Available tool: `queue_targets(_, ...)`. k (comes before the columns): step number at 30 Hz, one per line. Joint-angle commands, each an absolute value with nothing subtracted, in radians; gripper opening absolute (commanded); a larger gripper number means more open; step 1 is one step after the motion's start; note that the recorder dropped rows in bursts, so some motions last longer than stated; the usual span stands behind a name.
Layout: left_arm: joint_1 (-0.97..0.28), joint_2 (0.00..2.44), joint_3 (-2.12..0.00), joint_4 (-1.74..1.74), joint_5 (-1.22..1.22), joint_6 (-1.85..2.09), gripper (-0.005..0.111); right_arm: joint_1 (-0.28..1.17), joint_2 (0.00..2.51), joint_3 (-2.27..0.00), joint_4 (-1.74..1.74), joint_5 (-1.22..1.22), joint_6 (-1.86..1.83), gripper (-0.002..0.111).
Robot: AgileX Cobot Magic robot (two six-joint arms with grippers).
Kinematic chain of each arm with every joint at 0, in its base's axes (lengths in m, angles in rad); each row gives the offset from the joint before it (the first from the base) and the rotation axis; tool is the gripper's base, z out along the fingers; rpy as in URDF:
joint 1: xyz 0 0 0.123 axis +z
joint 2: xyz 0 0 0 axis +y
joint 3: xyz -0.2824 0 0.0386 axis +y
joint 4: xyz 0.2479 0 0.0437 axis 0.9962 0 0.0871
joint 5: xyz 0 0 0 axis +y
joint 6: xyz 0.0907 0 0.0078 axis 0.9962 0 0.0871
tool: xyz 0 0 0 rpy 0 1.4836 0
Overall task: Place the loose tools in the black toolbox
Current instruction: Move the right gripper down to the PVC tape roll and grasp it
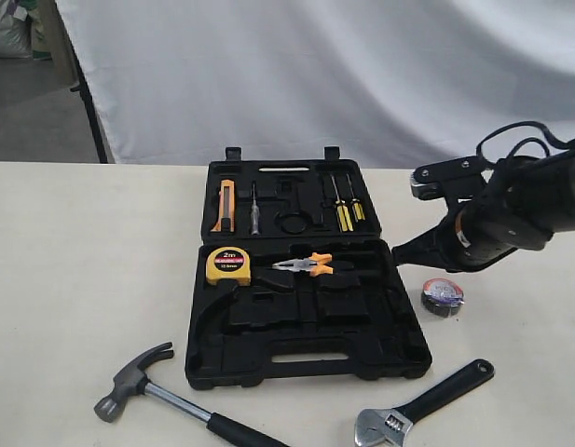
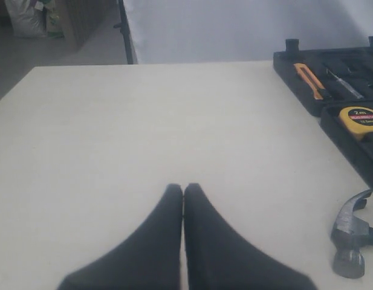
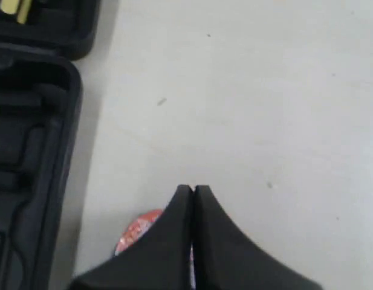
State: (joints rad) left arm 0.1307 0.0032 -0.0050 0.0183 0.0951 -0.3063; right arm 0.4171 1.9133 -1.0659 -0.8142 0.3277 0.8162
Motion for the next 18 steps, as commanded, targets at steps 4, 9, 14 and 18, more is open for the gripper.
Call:
queue_targets(4, 0.156, 0.0, -0.008, 0.023, 0.088, -0.311, 0.001, 0.41, 1.786, -0.976, -0.677, 0.257, 0.671, 0.0)
queue_targets(9, 0.156, 0.0, -0.008, 0.023, 0.088, -0.311, 0.001, 0.41, 1.77, -0.967, -0.677, 0.281, 0.671, 0.0)
queue_targets(14, 0.156, 0.0, -0.008, 0.023, 0.088, -0.311, 0.001, 0.41, 1.774, -0.967, -0.677, 0.267, 0.7, 0.0)
queue_targets(18, 0.156, 0.0, -0.008, 0.023, 0.088, -0.311, 0.001, 0.41, 1.79, -0.967, -0.677, 0.267, 0.716, 0.023)
